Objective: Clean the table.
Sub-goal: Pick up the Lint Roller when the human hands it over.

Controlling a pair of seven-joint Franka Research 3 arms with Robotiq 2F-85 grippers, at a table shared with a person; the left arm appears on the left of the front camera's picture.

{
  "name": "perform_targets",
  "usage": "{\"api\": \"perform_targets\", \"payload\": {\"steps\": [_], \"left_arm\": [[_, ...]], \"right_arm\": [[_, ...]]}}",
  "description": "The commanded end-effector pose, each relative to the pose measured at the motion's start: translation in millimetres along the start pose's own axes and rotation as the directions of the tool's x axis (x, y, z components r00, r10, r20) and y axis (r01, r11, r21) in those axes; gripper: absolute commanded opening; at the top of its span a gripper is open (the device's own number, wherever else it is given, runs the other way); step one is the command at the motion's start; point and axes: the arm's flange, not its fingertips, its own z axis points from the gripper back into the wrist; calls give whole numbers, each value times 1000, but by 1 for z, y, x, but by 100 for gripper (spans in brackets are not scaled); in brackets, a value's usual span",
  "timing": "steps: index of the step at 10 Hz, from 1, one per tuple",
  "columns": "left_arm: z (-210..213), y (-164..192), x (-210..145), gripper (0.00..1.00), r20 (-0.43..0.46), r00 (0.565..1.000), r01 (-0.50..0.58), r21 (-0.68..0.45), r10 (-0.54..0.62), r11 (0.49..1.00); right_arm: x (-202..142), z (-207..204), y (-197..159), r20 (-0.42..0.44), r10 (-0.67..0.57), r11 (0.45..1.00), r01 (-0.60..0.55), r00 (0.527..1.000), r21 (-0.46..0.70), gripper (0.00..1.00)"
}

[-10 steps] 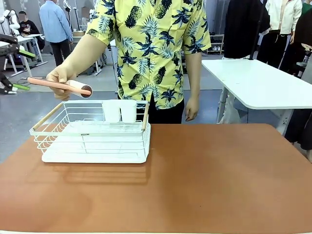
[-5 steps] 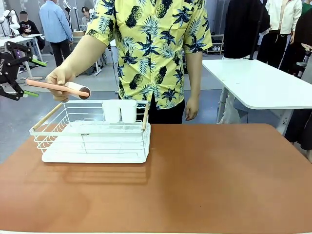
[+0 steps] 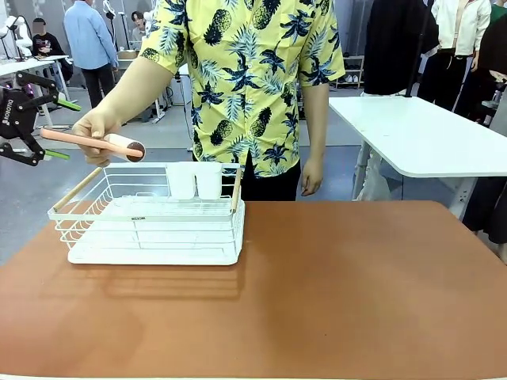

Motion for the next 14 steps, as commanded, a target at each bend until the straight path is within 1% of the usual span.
{"api": "perform_targets", "payload": {"steps": [1,2,3,4,5,6,7,8,9,10,11,12,13,14], "left_arm": [[-2,21,-11,100,8,1000,19,-36,-18,999],[-3,21,-11,95,-2,1000,17,-39,-17,999],[-3,21,-12,80,-8,1000,19,-47,-19,999],[-4,20,-11,75,-5,1000,23,-58,-23,998],[-4,20,-12,60,-10,1000,22,-62,-23,998],[-4,19,-12,55,-9,1000,25,-65,-26,998],[-5,19,-13,41,-9,1000,26,-64,-26,998],[-5,19,-14,35,-9,1000,27,-64,-27,998],[-5,18,-15,21,-10,999,30,-61,-31,998],[-6,18,-15,15,-10,999,30,-59,-30,998],[-7,19,-15,24,-12,999,31,-47,-32,998],[-7,19,-16,0,-13,1000,26,-41,-27,999],[-6,19,-15,4,-13,1000,25,-39,-26,999],[-6,19,-15,0,-11,1000,27,-40,-27,999]], "right_arm": [[-1,1,2,1,9,1000,-9,1000,10,100],[-1,1,2,1,9,1000,-9,1000,10,100],[-1,1,2,1,9,1000,-9,1000,10,100],[-1,1,2,1,9,1000,-9,1000,10,100],[-1,1,2,1,9,1000,-9,1000,10,100],[-1,1,2,1,9,1000,-9,1000,10,100],[-1,1,2,1,9,1000,-9,1000,10,100],[-1,1,2,1,9,1000,-9,1000,10,100],[-1,1,2,1,9,1000,-9,1000,10,100],[-1,1,2,1,9,1000,-9,1000,10,100],[-1,1,2,1,9,1000,-9,1000,10,100],[-1,1,2,1,9,1000,-9,1000,10,100],[-1,1,2,1,9,1000,-9,1000,10,100],[-1,1,2,1,9,1000,-9,1000,10,100]]}}
